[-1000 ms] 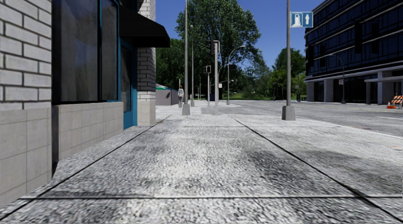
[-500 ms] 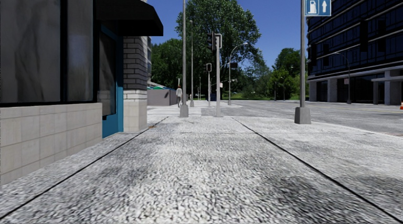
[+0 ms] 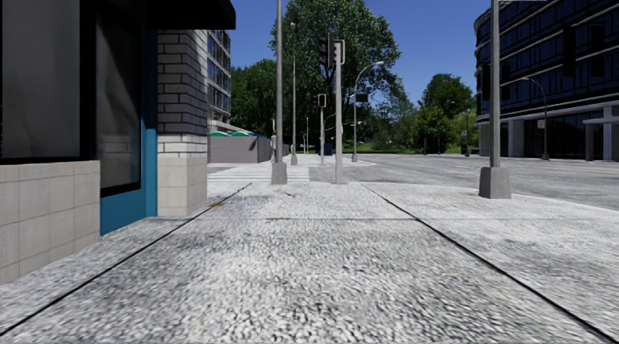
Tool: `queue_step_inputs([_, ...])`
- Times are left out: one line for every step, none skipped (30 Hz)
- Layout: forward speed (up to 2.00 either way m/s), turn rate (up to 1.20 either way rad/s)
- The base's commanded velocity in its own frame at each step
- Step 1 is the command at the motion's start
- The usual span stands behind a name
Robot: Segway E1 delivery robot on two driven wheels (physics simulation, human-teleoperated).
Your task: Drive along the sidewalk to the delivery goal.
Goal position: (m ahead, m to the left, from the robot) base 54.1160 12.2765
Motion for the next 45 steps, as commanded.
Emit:
queue_step_inputs([2.0, 0.0])
queue_step_inputs([2.0, 0.0])
queue_step_inputs([2.0, 0.0])
queue_step_inputs([2.0, 0.0])
queue_step_inputs([2.0, 0.0])
queue_step_inputs([2.0, 0.0])
queue_step_inputs([2.0, 0.0])
queue_step_inputs([2.0, 0.0])
queue_step_inputs([2.0, 0.0])
queue_step_inputs([2.0, 0.0])
queue_step_inputs([2.0, 0.0])
queue_step_inputs([2.0, 0.0])
queue_step_inputs([2.0, 0.0])
queue_step_inputs([2.0, 0.0])
queue_step_inputs([2.0, 0.0])
queue_step_inputs([2.0, 0.0])
queue_step_inputs([1.95, 0.0])
queue_step_inputs([1.93, 0.0])
queue_step_inputs([1.93, 0.0])
queue_step_inputs([1.93, 0.0])
queue_step_inputs([1.93, 0.0])
queue_step_inputs([1.93, 0.11])
queue_step_inputs([2.0, 0.37])
queue_step_inputs([2.0, 0.37])
queue_step_inputs([2.0, 0.48])
queue_step_inputs([2.0, 0.52])
queue_step_inputs([2.0, 0.52])
queue_step_inputs([2.0, 0.53])
queue_step_inputs([2.0, 0.53])
queue_step_inputs([2.0, 0.53])
queue_step_inputs([2.0, 0.53])
queue_step_inputs([2.0, 0.53])
queue_step_inputs([2.0, 0.53])
queue_step_inputs([2.0, 0.53])
queue_step_inputs([2.0, 0.53])
queue_step_inputs([2.0, 0.56])
queue_step_inputs([2.0, 0.59])
queue_step_inputs([2.0, 0.6])
queue_step_inputs([2.0, 0.6])
queue_step_inputs([2.0, 0.6])
queue_step_inputs([2.0, 0.6])
queue_step_inputs([2.0, 0.47])
queue_step_inputs([2.0, 0.47])
queue_step_inputs([2.0, 0.0])
queue_step_inputs([2.0, 0.0])
